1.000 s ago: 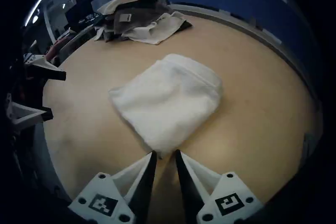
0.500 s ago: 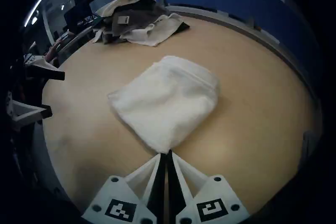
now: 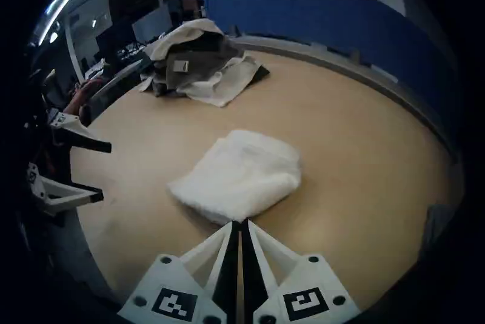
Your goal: Fold towel
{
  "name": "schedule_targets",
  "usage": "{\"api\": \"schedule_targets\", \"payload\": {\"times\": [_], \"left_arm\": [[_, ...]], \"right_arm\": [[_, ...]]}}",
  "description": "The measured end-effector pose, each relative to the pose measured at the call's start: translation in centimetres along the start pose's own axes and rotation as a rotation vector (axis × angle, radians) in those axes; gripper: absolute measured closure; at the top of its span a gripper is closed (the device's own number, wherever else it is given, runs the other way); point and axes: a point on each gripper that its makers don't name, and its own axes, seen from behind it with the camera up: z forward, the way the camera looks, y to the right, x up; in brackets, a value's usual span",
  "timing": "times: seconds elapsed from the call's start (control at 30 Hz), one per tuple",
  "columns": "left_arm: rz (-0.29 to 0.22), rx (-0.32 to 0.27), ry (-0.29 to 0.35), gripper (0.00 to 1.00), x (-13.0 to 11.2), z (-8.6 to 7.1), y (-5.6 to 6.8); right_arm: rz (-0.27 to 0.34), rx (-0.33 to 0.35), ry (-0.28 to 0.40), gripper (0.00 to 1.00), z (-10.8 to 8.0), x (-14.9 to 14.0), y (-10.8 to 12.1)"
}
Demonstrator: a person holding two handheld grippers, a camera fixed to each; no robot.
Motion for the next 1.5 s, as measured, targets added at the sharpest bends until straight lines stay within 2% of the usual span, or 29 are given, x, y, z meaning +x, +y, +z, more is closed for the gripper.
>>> {"api": "schedule_targets", "payload": {"times": [0.33,0.57,0.8,1.03,1.27,1.5], "left_arm": [[0.004,0.008,0.028,0.01,1.7,-0.6,0.6],[0.004,0.014,0.044,0.02,2.8,-0.7,1.3],[0.008,0.013,0.053,0.02,3.5,-0.5,2.4],[0.006,0.006,0.057,0.01,4.2,-0.2,3.9],[0.005,0.006,0.06,0.02,4.6,0.2,5.2],[0.011,0.014,0.056,0.02,4.7,0.3,5.8]], "right_arm": [[-0.025,-0.033,0.108,0.97,-5.0,5.7,2.5],[-0.022,-0.063,0.149,0.97,-8.7,7.8,5.5],[-0.037,-0.119,0.163,0.97,-12.1,8.6,9.6],[-0.022,-0.165,0.178,0.97,-14.9,9.1,14.4],[-0.026,-0.205,0.175,0.97,-16.7,9.2,18.7],[-0.023,-0.237,0.17,0.97,-17.9,9.1,22.6]]}}
